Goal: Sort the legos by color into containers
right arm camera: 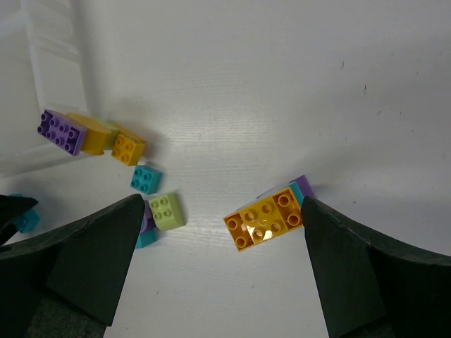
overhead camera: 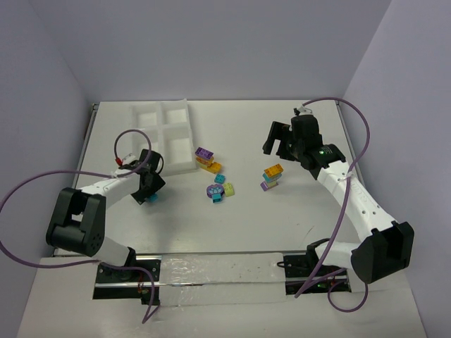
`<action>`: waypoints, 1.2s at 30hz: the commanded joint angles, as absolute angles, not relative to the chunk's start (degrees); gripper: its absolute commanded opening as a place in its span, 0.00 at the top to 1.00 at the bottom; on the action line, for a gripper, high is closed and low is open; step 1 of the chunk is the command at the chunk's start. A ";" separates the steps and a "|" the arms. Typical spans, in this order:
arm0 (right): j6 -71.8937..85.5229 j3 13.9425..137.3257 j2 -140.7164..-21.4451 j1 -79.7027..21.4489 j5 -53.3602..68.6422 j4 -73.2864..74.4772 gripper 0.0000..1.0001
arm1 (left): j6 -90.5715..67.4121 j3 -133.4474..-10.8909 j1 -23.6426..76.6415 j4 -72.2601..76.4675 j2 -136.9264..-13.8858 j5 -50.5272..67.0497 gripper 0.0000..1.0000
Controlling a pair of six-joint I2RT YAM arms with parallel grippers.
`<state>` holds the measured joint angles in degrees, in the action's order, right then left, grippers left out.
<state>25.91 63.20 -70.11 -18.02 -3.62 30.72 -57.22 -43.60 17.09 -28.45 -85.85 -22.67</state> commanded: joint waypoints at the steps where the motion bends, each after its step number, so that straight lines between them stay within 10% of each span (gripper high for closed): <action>1: 25.93 63.02 -69.08 -18.11 -4.04 29.97 0.00 | -57.92 -42.63 16.26 -29.18 -89.30 -23.11 0.44; 8: 26.44 63.10 -69.01 -18.19 -3.95 30.23 0.00 | -56.54 -44.90 17.07 -35.05 -84.22 -24.07 0.99; 17: 26.83 64.22 -69.80 -18.11 -3.91 30.52 0.00 | -44.30 -57.87 17.47 -37.43 -73.75 -20.28 1.00; 32: 26.67 64.00 -67.31 -18.11 -7.12 32.83 0.00 | -34.77 -91.20 18.03 -31.15 -103.10 -7.99 0.99; 36: 26.95 63.61 -66.62 -18.11 -7.70 33.40 0.00 | -35.17 -92.02 18.42 -31.31 -106.88 -7.75 0.69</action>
<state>26.78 63.20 -69.17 -18.02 -5.60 32.67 -36.53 -88.81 17.74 -32.37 -105.10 -10.17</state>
